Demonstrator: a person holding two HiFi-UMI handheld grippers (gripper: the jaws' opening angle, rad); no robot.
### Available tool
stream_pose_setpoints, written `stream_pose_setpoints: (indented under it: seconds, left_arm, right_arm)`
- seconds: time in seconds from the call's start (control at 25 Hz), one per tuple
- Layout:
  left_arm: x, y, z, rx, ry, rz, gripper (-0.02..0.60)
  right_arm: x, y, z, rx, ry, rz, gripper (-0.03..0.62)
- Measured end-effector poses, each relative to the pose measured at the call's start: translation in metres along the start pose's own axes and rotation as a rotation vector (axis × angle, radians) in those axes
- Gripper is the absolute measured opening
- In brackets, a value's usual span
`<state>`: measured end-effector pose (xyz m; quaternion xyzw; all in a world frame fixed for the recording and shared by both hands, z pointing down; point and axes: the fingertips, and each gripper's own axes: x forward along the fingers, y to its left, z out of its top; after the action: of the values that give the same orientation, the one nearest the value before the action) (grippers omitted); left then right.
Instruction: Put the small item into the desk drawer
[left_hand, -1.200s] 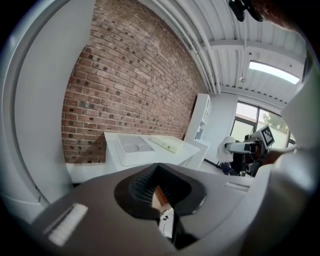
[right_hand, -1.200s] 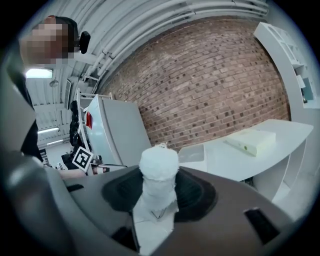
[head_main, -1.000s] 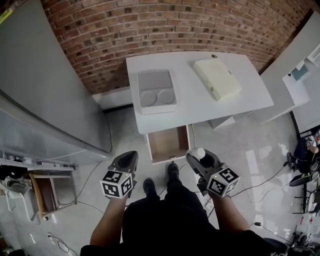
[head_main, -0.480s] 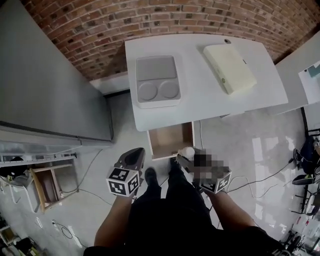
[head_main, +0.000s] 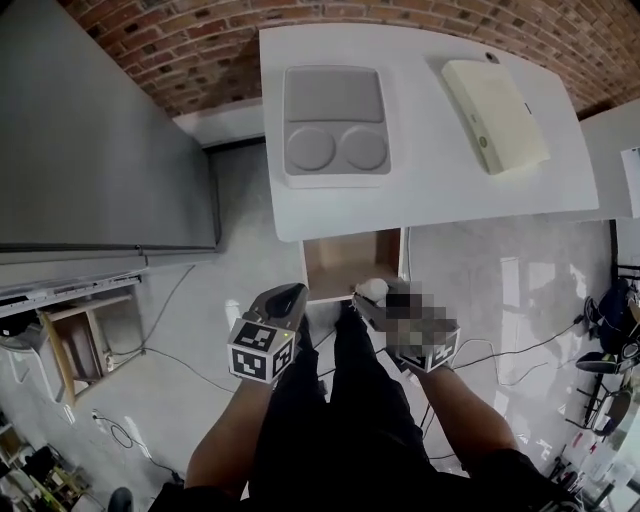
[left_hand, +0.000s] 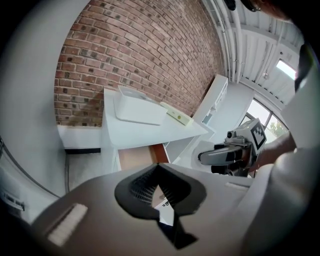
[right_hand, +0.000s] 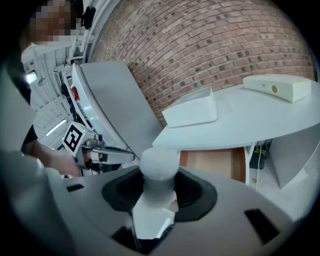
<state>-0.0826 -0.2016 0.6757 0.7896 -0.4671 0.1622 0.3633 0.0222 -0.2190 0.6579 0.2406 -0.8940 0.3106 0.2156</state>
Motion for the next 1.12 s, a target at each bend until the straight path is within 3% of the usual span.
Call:
stream_pose_setpoints:
  seconds: [0.64, 1.12]
  left_arm:
    - [0.035, 0.055, -0.069, -0.051, 0.094, 0.037, 0.011]
    - [0.026, 0.056, -0.124, -0.068, 0.167, 0.026, 0.011]
  right_arm:
    - [0.105, -0.055, -0.1, -0.33, 0.36, 0.002, 0.172]
    - [0.194, -0.079, -0.166, -0.595, 0.659, 0.089, 0.172]
